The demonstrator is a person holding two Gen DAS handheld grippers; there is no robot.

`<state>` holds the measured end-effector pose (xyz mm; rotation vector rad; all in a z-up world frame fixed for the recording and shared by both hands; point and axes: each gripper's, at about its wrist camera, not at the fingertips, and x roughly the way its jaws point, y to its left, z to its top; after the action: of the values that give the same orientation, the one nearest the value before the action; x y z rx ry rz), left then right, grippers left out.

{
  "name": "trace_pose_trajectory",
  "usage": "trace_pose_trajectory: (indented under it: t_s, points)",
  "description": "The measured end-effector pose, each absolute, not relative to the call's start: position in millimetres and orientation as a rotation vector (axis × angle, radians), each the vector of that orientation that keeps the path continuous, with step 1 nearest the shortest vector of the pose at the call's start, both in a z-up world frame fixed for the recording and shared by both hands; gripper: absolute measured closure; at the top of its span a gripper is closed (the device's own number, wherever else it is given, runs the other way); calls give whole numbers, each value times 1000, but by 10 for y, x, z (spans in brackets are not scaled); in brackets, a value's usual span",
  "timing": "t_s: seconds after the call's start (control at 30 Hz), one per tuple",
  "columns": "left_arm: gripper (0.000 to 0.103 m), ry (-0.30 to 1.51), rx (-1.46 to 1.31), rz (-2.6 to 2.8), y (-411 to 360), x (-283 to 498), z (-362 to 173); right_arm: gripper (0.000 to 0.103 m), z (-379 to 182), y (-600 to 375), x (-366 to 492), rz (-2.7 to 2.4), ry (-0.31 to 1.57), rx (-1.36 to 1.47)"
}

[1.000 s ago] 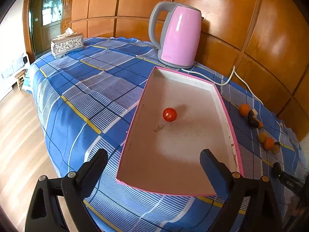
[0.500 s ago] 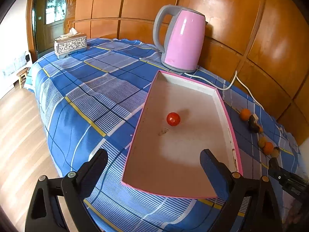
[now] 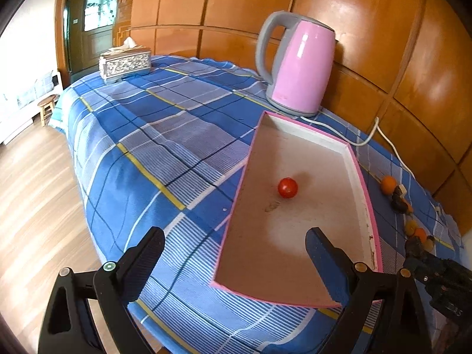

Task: Organize fruits
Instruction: 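Carry the dark round fruit into the tray and release it with the right tool, then move the left tool toward the large orange beside the carrot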

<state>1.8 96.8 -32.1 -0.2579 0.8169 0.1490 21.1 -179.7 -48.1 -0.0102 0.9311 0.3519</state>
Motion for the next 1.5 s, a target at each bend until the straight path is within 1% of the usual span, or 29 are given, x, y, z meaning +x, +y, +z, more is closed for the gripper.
trace_pose_trajectory:
  t_s: [0.47, 0.87, 0.97, 1.17, 1.23, 1.3, 1.37, 1.5]
  points:
    - [5, 835, -286, 189, 1082, 21, -388, 58, -364, -1103, 496, 471, 892, -129]
    - [5, 854, -316, 233, 1162, 37, -470, 58, -543, -778, 994, 425, 933, -158]
    - [4, 856, -314, 237, 1171, 36, -484, 57, -601, -678, 1104, 410, 936, -186]
    - [4, 862, -326, 241, 1201, 47, -514, 57, -646, -675, 1188, 387, 949, -153]
    - [4, 862, -326, 242, 1201, 50, -516, 54, -646, -711, 1151, 381, 943, -143]
    - [4, 864, -327, 238, 1192, 48, -516, 45, -630, -765, 1109, 373, 935, -126]
    - [4, 860, -323, 235, 1180, 43, -503, 39, -601, -817, 1074, 374, 921, -102]
    - [4, 854, -320, 219, 1149, 36, -479, 39, -519, -901, 998, 358, 891, -79]
